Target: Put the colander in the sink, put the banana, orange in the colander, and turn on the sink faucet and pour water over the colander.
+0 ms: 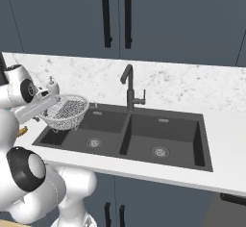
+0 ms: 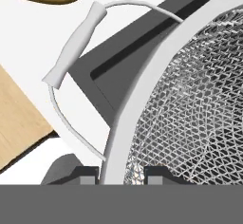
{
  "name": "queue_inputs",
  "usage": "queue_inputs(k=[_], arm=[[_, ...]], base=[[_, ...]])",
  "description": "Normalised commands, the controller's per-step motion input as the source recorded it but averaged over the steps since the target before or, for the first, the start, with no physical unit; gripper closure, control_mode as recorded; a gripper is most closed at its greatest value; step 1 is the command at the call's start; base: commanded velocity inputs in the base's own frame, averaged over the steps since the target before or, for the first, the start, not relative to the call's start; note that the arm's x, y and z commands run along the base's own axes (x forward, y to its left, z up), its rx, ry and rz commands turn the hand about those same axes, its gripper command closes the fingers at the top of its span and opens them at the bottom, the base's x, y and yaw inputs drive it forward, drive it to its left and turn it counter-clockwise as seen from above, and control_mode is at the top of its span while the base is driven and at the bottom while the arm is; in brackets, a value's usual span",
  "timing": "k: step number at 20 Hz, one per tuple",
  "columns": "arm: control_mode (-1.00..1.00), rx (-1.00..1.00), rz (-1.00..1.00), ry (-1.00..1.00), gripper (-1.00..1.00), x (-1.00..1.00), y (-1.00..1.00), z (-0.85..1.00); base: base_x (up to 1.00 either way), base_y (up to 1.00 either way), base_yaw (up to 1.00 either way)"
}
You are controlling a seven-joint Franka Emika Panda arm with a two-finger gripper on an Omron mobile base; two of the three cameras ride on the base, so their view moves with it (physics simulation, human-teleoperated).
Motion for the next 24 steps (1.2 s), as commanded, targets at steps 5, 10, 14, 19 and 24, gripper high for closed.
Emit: queue_inputs(k=[5, 10, 14, 19, 24], arm=[[-1.00, -0.10, -0.05, 0.01, 1.00, 0.37, 0.06, -0.39], [-1.00, -0.06, -0.03, 0.00, 1.00, 0.40, 0.00, -0.41], [-1.00, -0.01, -0.03, 0.00, 1.00, 0.31, 0.00, -0.36], [-1.00, 0.00, -0.03, 0.00, 1.00, 0.24, 0.00, -0.36], [-1.00, 0.00, -0.01, 0.00, 1.00, 0.29, -0.09, -0.35]], base=[[0.00, 0.00, 0.00], [0.00, 0.00, 0.00], [0.00, 0.00, 0.00], [0.00, 0.00, 0.00], [0.00, 0.00, 0.00]])
